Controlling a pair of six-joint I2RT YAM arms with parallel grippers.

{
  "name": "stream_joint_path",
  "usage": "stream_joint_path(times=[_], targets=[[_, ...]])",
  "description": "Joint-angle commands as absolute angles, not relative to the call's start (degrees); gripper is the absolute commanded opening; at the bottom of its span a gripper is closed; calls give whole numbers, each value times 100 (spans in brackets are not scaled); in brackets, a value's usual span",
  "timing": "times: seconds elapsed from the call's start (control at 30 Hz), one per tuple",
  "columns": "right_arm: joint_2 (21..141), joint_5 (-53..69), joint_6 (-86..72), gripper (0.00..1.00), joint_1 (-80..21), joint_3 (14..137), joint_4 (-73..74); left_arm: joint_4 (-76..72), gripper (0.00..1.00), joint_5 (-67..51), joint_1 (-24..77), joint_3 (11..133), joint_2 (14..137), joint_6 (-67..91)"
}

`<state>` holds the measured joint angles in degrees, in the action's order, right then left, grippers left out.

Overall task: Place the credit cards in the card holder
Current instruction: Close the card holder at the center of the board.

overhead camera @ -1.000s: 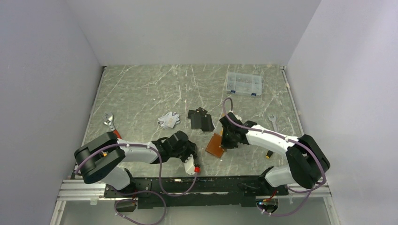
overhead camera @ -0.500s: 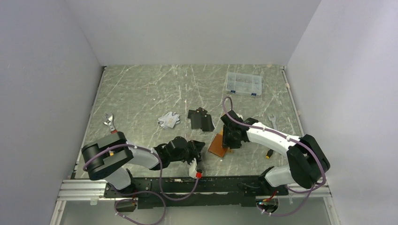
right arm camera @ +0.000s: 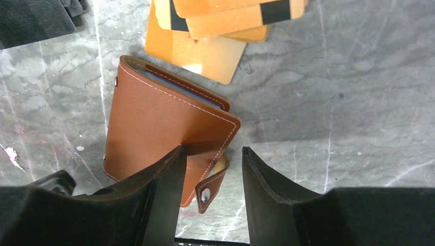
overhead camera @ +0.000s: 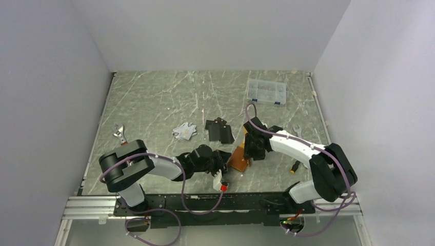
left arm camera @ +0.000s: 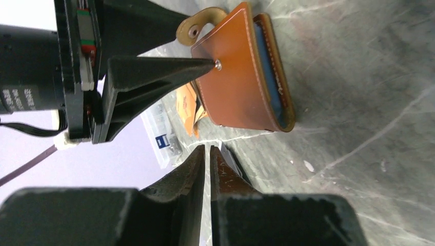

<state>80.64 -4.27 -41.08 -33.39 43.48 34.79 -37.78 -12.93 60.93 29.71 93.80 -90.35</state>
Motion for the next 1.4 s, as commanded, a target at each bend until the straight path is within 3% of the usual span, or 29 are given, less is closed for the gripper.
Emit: stream_joint_path(times=[0.0, 0.37, 0.5, 0.83, 1.07, 1.2, 1.37], targets=[[8267, -62, -3894, 46, -3295, 4666, 3022, -3601, 14, -1615, 6155, 3194, 9486, -9091], [8583, 428, -3688, 43, -3302, 4967, 2831, -3753, 11, -1666, 6379, 3177, 9548, -8983], [8246, 49, -3738, 48, -3300, 4850, 3108, -3609, 0, -1720, 6404, 3167, 9527, -8972], [7840, -772, -3967, 52, -3695, 4943, 3705, -2091, 0, -1637, 6521, 3690, 9502, -8768], [8171, -1302, -4183, 39, -4205, 5217, 4004, -1601, 0, -1618, 6565, 3848, 9483, -8720], [8238, -1478, -4254, 21, -4307, 5283, 4001, -1564, 0, -1608, 6591, 3819, 9475, -8720], [8348, -1495, -4232, 15, -4315, 5339, 4017, -1527, 0, -1591, 6598, 3838, 9483, -8673]])
